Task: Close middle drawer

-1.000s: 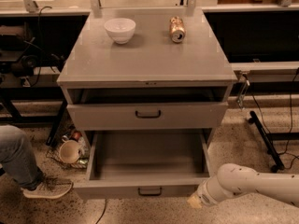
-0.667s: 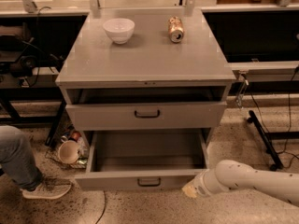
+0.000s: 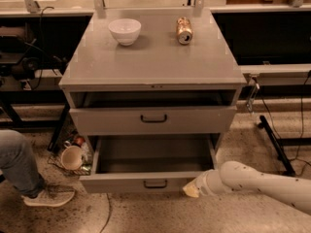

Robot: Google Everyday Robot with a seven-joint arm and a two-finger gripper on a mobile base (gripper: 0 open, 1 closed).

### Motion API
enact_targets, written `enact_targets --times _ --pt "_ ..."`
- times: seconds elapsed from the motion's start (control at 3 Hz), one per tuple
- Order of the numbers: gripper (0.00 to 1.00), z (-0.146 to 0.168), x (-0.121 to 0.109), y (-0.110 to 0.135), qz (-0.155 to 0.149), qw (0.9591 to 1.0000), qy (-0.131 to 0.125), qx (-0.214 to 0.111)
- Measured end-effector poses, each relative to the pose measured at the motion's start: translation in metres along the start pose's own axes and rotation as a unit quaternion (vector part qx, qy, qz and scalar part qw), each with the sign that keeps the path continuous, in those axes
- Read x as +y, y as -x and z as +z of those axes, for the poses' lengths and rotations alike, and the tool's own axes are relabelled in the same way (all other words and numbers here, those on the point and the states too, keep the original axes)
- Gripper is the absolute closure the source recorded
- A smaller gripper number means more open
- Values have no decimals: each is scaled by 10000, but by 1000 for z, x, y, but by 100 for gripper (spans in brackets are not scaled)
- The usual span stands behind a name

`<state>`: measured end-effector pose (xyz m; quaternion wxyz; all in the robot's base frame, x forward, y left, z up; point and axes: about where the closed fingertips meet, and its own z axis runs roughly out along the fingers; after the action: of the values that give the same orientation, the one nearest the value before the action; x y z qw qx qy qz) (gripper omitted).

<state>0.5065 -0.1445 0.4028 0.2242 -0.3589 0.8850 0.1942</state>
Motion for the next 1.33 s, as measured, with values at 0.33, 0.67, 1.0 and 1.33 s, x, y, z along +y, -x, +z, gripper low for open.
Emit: enact_targets --times 0.33,0.67,1.0,1.33 --pt "100 4 -2 12 -88 9998 13 -158" --pt "100 16 -11 46 -272 9984 88 -495" --pt "100 15 -27 66 -334 9968 -9 -731" --pt "100 17 -25 64 -244 9962 1 -836"
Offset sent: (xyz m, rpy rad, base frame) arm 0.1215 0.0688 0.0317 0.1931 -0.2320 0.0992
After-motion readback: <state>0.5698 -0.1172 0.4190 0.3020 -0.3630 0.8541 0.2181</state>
